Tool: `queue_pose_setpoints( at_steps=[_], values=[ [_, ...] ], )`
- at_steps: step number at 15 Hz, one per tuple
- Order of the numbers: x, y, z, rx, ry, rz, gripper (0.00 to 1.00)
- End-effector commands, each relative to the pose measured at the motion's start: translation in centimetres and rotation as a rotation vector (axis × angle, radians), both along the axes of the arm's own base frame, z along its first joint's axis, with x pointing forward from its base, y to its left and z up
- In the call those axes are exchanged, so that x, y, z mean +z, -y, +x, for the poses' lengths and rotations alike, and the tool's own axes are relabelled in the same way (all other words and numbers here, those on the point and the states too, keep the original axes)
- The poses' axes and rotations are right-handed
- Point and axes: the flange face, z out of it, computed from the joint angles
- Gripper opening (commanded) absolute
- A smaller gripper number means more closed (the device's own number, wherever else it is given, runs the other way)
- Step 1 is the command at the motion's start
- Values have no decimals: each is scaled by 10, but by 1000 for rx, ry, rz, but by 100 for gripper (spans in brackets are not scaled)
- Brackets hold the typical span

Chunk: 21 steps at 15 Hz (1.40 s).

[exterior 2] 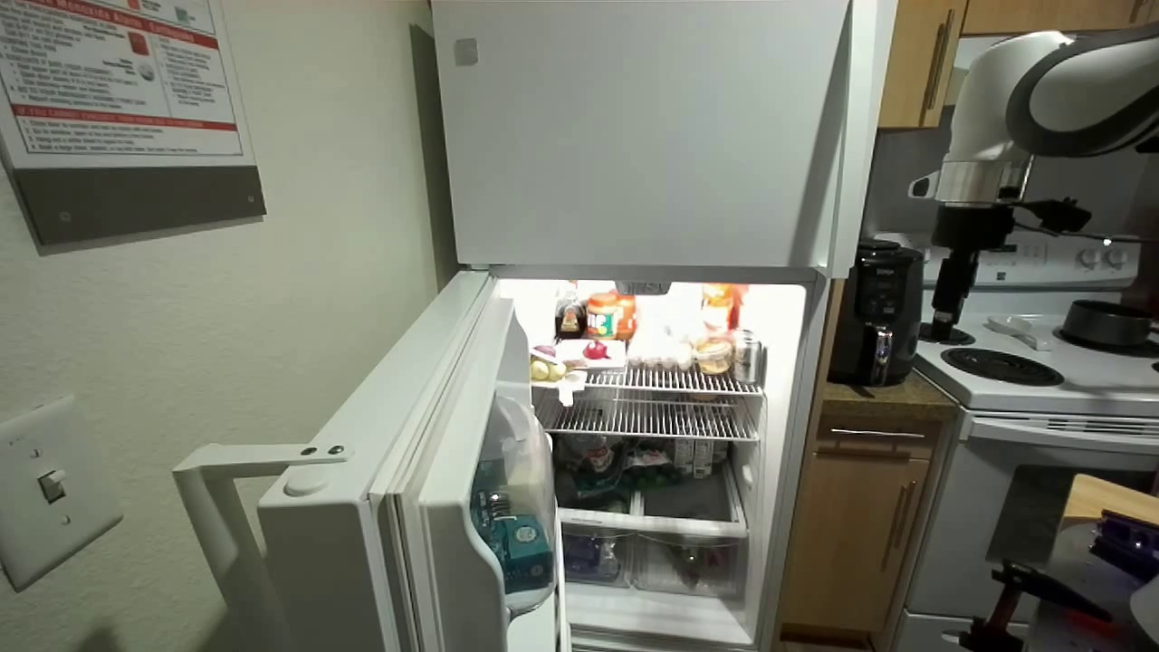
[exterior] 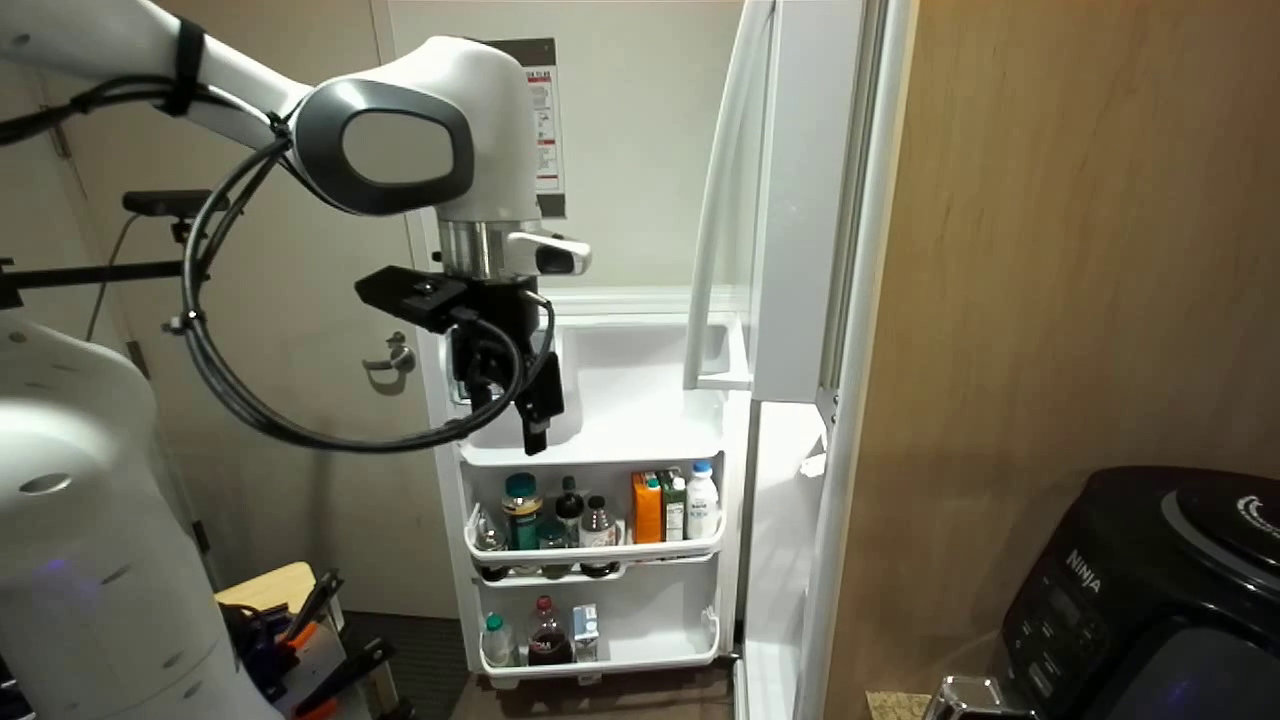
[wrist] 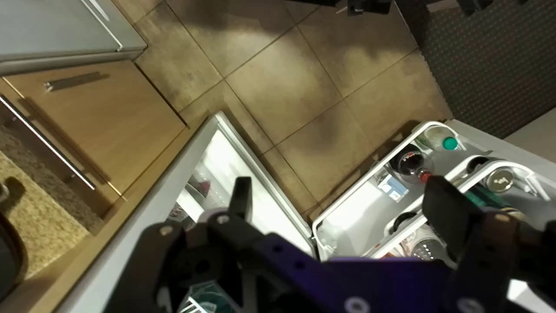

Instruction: Close the bottom door on the upright fridge

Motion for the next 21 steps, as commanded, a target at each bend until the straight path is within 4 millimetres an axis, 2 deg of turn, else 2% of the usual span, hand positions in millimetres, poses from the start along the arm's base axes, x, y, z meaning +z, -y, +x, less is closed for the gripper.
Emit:
queue_pose_setpoints(
  at_steps=[1,3,6,11,15,21],
  values=[
    [13,-55,3,119,34,5,100],
    [16,-91,4,195,45,8,100],
    [9,-142,-4,302,45,8,100],
    [-12,-220,-13,447,54,-4,100],
    [-31,-260,-13,539,107,-7,100],
    [-51,-297,6,591,161,11,100]
  ],
)
